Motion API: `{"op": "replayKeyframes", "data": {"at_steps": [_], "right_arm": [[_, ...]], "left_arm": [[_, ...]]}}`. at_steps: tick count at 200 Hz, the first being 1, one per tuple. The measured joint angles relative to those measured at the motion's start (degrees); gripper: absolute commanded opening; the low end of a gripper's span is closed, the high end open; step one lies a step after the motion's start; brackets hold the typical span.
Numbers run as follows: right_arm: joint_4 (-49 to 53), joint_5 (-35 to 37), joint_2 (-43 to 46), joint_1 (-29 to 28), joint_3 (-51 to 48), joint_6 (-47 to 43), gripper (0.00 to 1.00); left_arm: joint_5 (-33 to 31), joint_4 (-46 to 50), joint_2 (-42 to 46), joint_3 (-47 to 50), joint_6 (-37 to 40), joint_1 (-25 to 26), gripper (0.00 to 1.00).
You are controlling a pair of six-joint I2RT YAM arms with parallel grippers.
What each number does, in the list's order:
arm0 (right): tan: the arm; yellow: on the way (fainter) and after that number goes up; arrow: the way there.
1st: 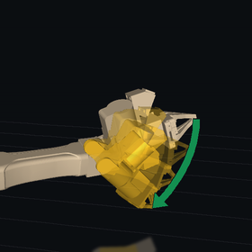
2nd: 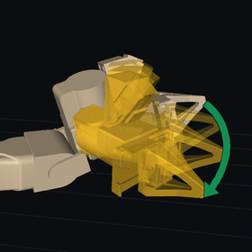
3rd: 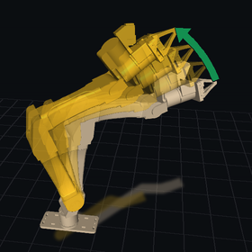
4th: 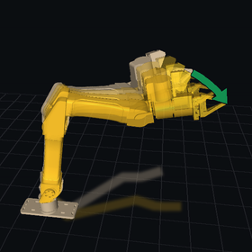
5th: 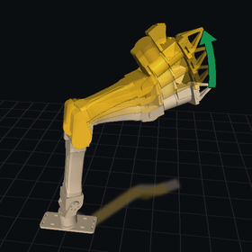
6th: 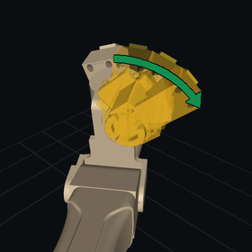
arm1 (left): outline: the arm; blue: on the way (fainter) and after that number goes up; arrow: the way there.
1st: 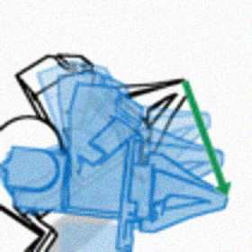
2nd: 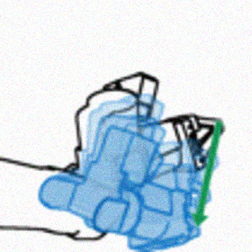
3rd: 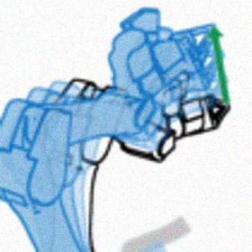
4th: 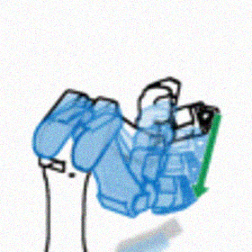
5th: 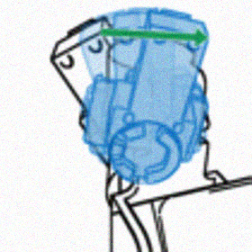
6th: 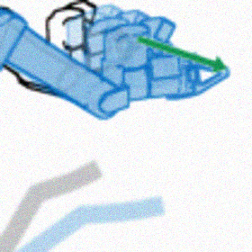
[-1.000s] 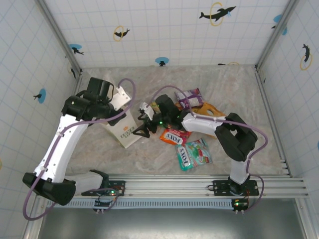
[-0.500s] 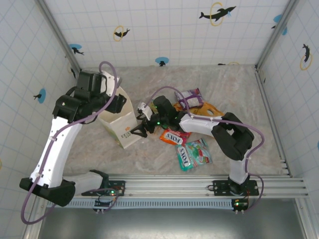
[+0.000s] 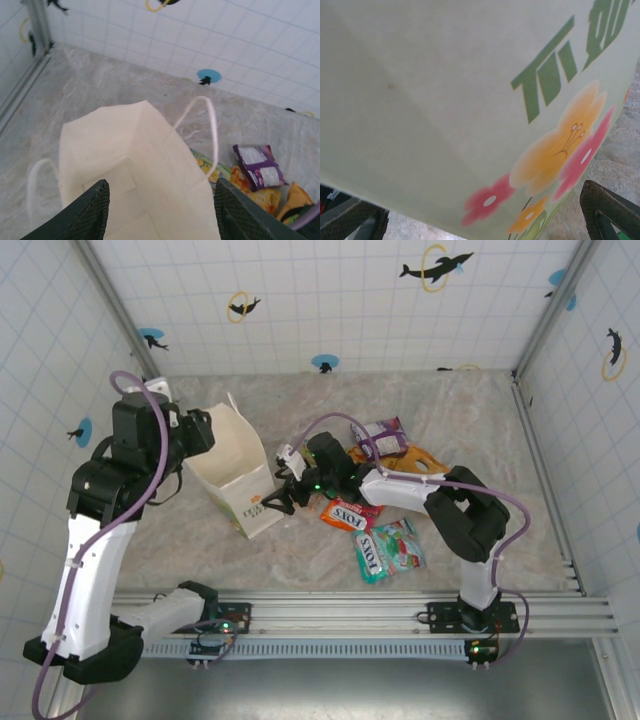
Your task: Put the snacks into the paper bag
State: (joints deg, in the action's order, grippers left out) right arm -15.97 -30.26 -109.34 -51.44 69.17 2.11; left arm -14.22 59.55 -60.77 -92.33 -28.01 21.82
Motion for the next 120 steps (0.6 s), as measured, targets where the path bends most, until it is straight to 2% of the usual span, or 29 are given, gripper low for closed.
{"op": "replayKeyframes", "data": {"at_steps": [63,120], "right_arm": [[0.0,-0.02,-0.33,0.0,0.2,0.15,0.99],[0.02,0.02,-0.98,-0.57,0.63,0.28,0.99]], "left_arm": [[-10.64,8.85,-2.78,-2.54,-7.04,0.0,0.59],[-15.23,11.19,-5.03,-4.04,-8.46,0.0,0.58]]}}
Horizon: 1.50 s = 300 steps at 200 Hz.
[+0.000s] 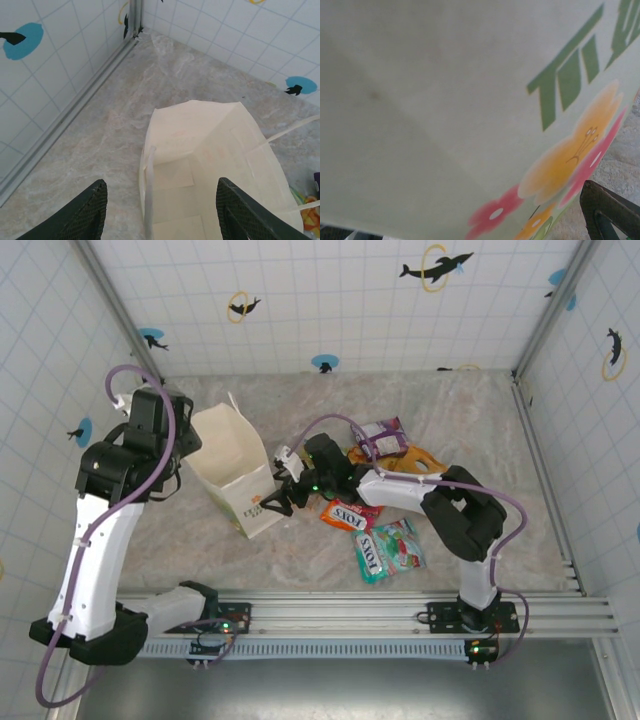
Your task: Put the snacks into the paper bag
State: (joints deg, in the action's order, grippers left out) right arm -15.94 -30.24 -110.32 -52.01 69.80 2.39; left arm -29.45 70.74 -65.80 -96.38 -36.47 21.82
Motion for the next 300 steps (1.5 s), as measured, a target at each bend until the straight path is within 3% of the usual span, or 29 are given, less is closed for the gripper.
{"op": "replayKeyframes", "data": {"at_steps": [77,107,152,198,300], "right_arm": [[0.0,0.17,0.0,-0.5,0.0,-0.02,0.99],[0.02,0.52,0.0,-1.14,-0.02,-0.02,0.99],[0.02,1.92,0.0,-2.32,-0.02,0.17,0.98],[0.0,3.74,0.39,-3.43,-1.09,0.59,0.98],[-2.45,14.23,2.29,-10.91,-4.37,1.11,0.96]], "left_arm": [[-2.78,-0.92,0.09,4.0,0.46,0.0,0.44],[-2.99,-2.32,-0.79,6.03,0.9,-0.68,0.44],[-2.73,-6.01,-0.72,9.29,3.89,-4.94,0.2],[-2.08,-9.99,-0.72,10.23,7.93,-6.14,0.08],[5.75,-19.52,-2.6,15.63,17.22,-6.88,0.01]]}}
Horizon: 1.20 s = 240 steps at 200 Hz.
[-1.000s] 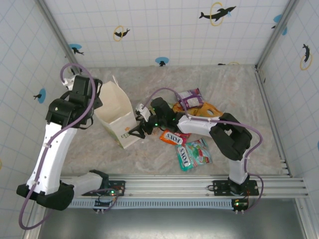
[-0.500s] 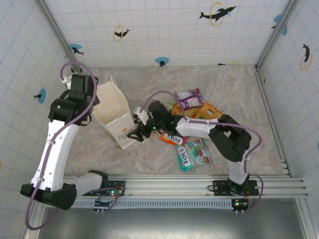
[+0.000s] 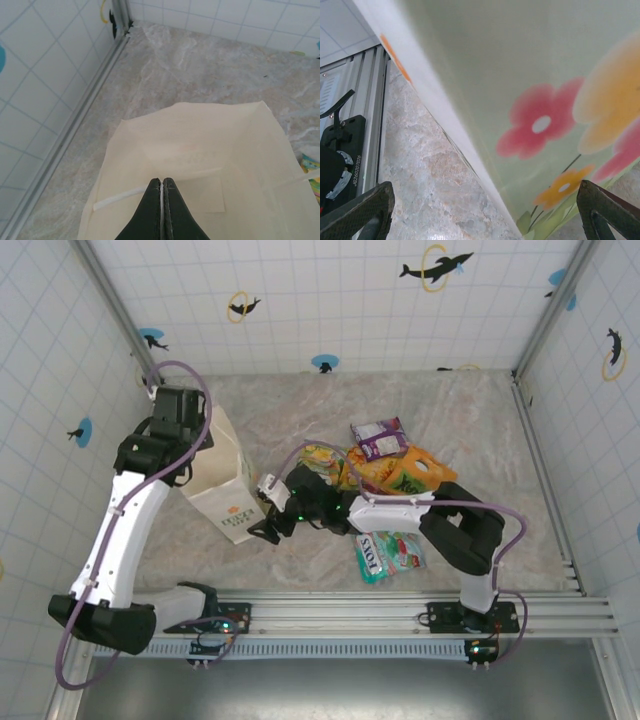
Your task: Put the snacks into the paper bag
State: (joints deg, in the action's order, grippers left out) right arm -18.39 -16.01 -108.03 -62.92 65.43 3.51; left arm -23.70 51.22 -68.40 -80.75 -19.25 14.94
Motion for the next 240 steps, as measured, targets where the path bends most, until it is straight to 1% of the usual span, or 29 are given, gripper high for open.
{"op": "replayKeyframes", "data": {"at_steps": [76,103,116,130,144,158,177,210,240], "right_arm": [[-3.02,6.16,2.8,-0.61,-3.69,0.2,0.96],[-3.82,7.23,3.67,-0.59,-4.63,0.48,0.96],[-3.82,7.52,4.0,-0.59,-4.63,0.52,0.96],[-3.67,7.61,4.66,-0.44,-4.66,0.59,0.96],[-3.5,7.61,5.79,-0.33,-4.74,0.79,0.96],[-3.1,7.56,7.39,-0.02,-5.09,1.25,0.96],[-1.79,7.26,9.64,0.81,-5.4,2.49,0.95],[1.27,5.68,12.94,4.11,-5.55,6.86,0.91],[6.16,4.22,16.0,8.35,-6.05,10.78,0.89]], "left_arm": [[6.4,-7.58,1.62,1.22,5.46,0.0,0.01],[7.89,-10.27,3.23,5.73,6.36,0.0,0.15],[7.78,-10.25,3.5,6.6,6.36,0.0,0.25],[7.02,-10.16,3.56,6.62,6.19,0.0,0.31],[6.01,-9.55,3.91,6.4,5.79,0.0,0.41],[4.92,-8.37,4.37,5.6,5.51,0.0,0.46],[4.0,-7.54,5.75,4.5,5.18,0.0,0.55],[4.28,-6.97,9.9,3.74,4.83,0.0,0.63],[7.06,-6.73,13.53,3.54,3.61,0.0,0.68]]}}
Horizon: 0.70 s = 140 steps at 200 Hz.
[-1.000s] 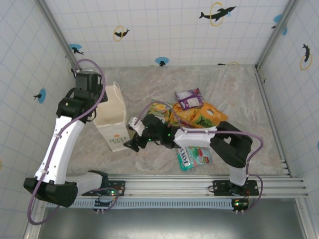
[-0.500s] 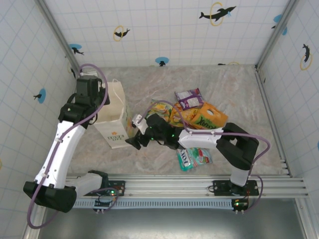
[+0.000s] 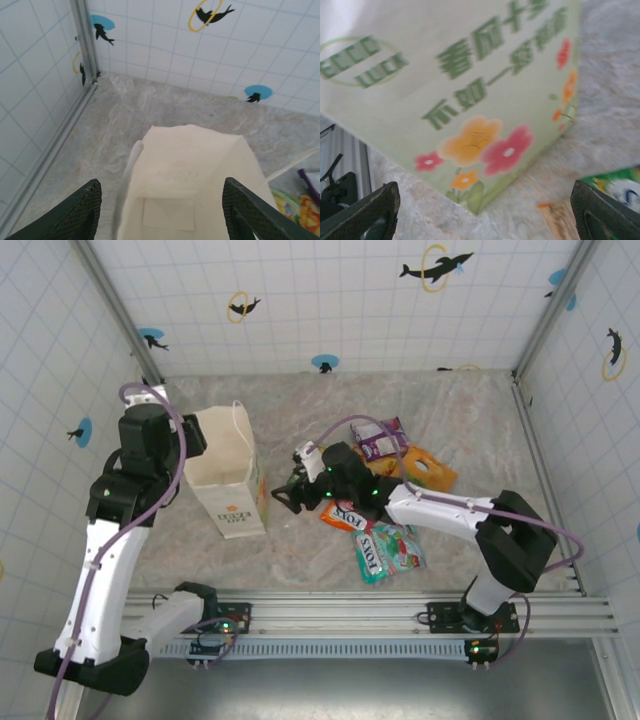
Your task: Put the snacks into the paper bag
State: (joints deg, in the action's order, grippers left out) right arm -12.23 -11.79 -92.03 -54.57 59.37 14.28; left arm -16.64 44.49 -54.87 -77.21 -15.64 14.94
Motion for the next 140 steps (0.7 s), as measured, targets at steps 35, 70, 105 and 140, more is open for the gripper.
{"op": "replayKeyframes", "data": {"at_steps": [35,70,105,140], "right_arm": [[11.08,1.27,4.81,4.74,-0.09,0.42,0.88],[23.47,3.34,9.14,11.52,-0.09,0.55,0.83],[34.73,7.89,12.7,21.31,-1.77,0.42,0.8],[45.11,18.16,14.88,23.06,-2.99,-4.98,0.76]], "left_arm": [[3.98,0.33,3.3,0.0,-0.85,0.0,0.71],[7.06,1.81,6.1,0.39,-0.87,0.0,0.72],[10.43,2.75,8.61,2.6,-0.87,0.0,0.72],[11.61,3.5,9.2,4.13,-0.9,0.0,0.72]]}}
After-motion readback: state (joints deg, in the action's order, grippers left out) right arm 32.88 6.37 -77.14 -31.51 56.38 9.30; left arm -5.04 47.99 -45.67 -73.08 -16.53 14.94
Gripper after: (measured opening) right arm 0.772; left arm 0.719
